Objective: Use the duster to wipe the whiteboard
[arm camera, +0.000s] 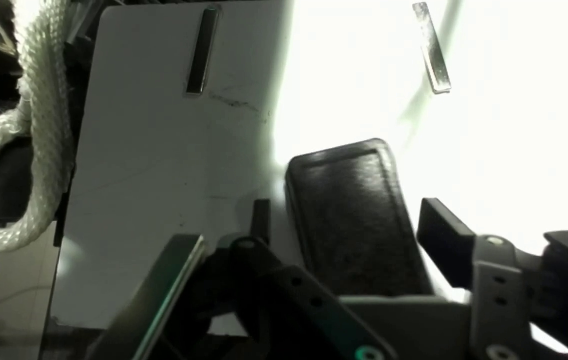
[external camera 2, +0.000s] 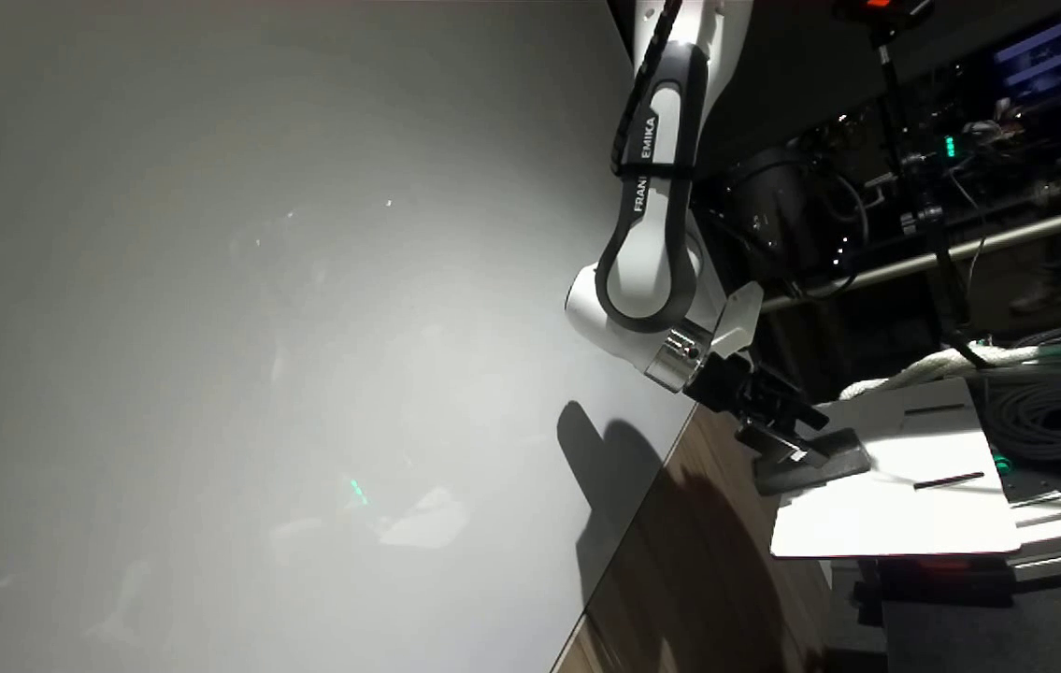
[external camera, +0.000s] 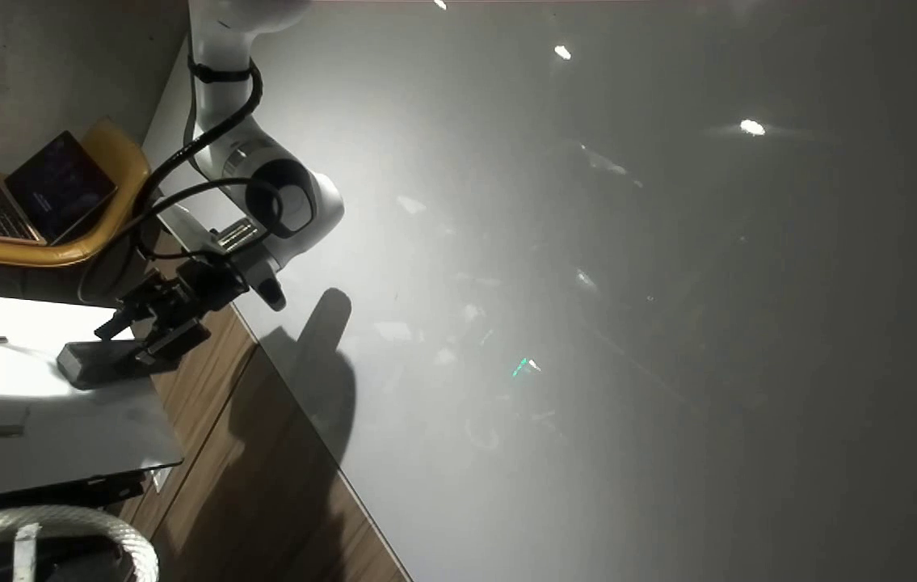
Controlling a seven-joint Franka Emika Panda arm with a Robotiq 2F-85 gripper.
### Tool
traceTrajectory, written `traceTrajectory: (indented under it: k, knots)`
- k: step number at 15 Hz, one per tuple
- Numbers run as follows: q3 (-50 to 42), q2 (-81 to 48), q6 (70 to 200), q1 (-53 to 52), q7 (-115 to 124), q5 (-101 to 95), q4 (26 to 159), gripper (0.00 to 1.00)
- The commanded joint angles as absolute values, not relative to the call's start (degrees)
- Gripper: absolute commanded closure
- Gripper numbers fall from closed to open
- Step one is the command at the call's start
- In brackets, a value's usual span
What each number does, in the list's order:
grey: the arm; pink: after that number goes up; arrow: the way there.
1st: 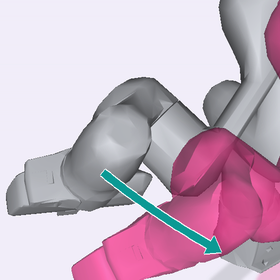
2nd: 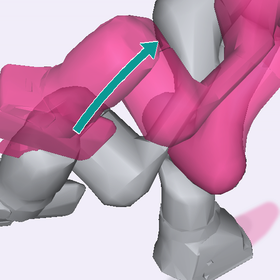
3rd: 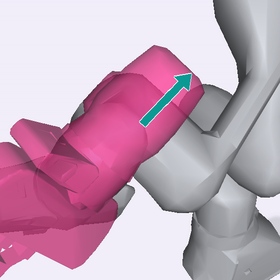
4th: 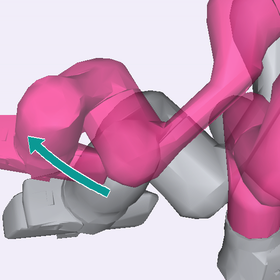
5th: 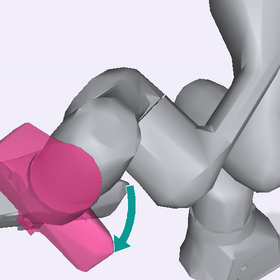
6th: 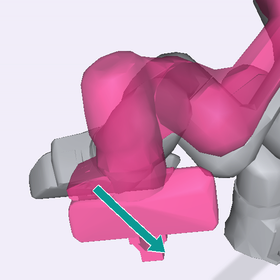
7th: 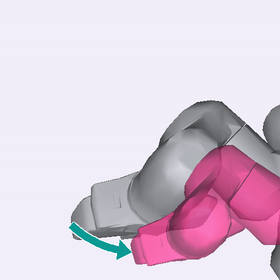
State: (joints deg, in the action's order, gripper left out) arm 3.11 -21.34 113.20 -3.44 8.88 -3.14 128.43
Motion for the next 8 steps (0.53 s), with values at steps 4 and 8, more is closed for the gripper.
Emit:
traceTrajectory:
  k: [4, 8]
  knots:
    - [2.46, -22.26, 111.36, -3.42, 8.09, -1.81, 127.2, 0.0]
    - [3.1, -17.92, 117.58, -4.24, 7.49, -3.1, 129.94, 0.0]
